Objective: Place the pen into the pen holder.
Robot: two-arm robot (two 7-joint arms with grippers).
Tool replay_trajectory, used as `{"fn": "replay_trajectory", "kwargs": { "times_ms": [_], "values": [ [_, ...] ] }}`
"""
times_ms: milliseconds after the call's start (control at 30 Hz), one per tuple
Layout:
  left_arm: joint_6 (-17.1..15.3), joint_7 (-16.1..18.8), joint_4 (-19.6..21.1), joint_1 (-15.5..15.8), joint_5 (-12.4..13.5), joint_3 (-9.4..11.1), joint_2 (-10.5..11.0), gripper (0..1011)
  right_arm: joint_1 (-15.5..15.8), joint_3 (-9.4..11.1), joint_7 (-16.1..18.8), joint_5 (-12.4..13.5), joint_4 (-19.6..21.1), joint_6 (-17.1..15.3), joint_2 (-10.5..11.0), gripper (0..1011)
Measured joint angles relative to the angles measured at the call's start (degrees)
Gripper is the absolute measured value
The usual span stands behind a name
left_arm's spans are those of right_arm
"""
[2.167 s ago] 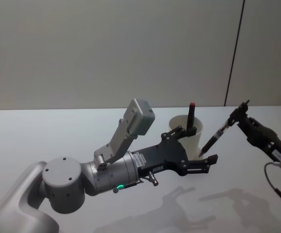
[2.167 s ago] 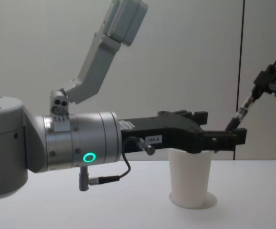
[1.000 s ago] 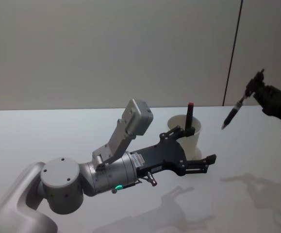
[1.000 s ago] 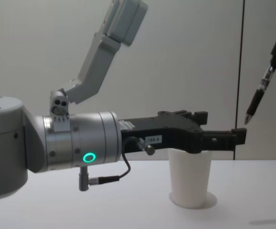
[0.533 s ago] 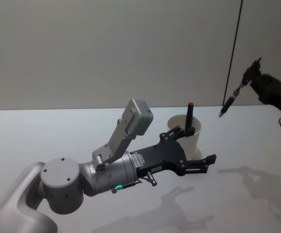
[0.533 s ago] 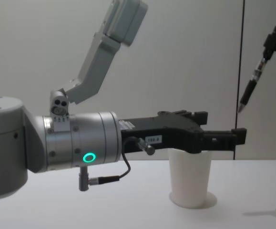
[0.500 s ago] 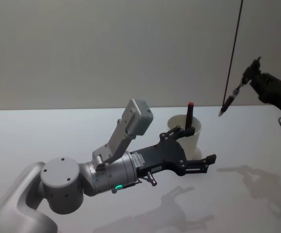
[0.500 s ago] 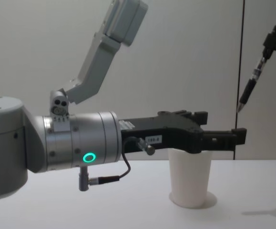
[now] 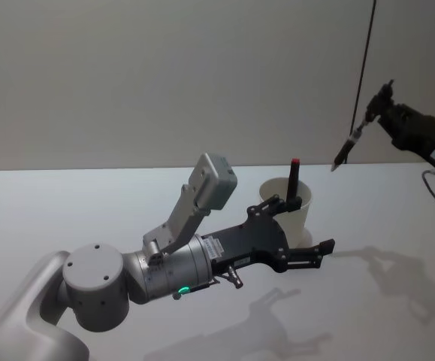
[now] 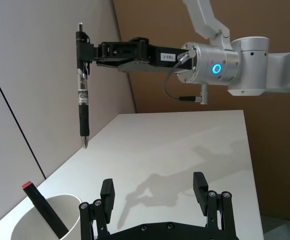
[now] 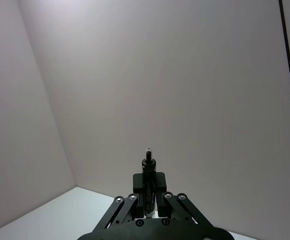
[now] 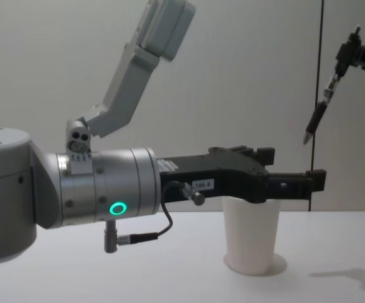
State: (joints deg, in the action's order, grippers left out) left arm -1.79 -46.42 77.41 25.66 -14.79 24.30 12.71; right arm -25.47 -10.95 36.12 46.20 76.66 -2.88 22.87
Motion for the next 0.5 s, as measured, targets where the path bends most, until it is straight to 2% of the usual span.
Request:
{"fn": "replay_trajectory", "kwargs": {
  "times_ms": [500],
  "values": [
    [0.0,0.0,0.0,0.0,0.0,0.0,0.0,1003,-5.11,-1.25,5.61,-1.13,-8.32,-0.83,-1.86,128]
  ]
}}
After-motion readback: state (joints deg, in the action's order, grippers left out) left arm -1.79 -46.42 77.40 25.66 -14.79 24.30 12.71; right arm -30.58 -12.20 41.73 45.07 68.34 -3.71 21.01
